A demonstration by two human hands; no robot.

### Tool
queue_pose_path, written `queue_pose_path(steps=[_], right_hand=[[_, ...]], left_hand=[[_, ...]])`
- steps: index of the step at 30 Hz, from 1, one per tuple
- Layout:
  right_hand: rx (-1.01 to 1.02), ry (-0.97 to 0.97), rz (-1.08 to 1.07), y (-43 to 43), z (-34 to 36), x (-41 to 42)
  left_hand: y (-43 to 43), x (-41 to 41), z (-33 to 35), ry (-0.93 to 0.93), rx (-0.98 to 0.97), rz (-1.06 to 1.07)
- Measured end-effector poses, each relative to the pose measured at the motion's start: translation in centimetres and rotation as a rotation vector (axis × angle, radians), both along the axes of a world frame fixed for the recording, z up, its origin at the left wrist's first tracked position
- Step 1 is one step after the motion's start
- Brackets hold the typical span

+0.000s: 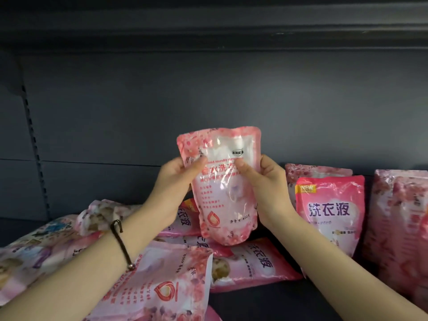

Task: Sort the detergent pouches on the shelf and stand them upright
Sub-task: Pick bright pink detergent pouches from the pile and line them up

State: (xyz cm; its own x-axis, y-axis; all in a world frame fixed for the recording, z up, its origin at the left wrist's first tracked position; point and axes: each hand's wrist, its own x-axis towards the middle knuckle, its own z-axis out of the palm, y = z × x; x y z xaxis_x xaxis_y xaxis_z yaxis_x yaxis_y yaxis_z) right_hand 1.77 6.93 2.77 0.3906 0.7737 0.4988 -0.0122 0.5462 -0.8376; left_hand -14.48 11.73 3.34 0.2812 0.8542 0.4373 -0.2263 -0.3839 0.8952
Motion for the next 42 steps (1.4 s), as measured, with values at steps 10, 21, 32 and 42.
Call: queue_pose_path(steps=[10, 21, 32, 42], right_hand=[[-0.024, 0.196, -0.072, -8.0, -1.0, 2.5], [-0.162, 0.264, -0.345, -12.7, -4.4, 8.9], [0.000, -0.141, -0.554, -14.2, -3.7, 11.1], [0.129, -1.261, -0.672, -14.1, 1.2, 6.8]], left_hand=[[-4.7, 3.9, -0.2, 0.005, -0.053, -0.149], [-7.1, 12.1, -3.1, 0.181, -0.205, -0.426], [-7.0, 11.5, -1.9, 0.570, 0.126, -0.429], [-3.7, 1.9, -0.9, 1.292, 0.771, -0.021]])
